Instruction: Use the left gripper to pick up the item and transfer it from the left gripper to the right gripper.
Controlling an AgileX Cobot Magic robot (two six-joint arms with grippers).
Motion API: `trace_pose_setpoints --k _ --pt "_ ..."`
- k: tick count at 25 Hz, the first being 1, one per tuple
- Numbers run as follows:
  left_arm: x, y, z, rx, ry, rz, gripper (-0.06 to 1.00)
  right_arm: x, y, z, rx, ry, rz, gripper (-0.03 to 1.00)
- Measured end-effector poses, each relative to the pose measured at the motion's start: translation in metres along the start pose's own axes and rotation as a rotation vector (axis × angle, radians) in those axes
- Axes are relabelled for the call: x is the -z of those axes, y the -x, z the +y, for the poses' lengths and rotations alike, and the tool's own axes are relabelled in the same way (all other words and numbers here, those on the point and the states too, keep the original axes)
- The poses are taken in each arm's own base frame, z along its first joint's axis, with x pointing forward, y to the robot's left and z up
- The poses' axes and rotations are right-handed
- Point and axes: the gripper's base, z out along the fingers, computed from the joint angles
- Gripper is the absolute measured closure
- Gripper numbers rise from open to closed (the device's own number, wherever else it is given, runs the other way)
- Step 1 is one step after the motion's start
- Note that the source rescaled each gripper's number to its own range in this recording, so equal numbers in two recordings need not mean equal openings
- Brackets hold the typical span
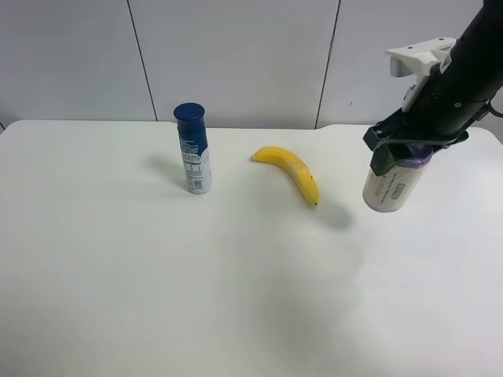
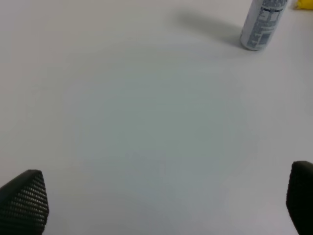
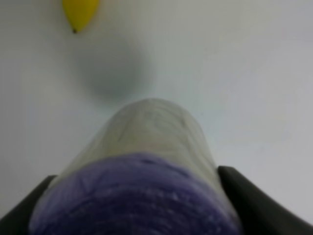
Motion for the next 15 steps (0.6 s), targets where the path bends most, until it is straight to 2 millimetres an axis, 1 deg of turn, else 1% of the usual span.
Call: trace_pose_setpoints --k 9,15 --pt "0.0000 0.0000 0.0000 0.000 0.000 0.000 -0.05 0.0003 0.0004 -0.0074 0.001 -0.082 -0.005 0.97" --pt "0.0000 0.0000 0.0000 0.000 0.000 0.000 -0.05 -0.0006 0.0026 -0.0082 0.000 -0.090 -0.025 0.97"
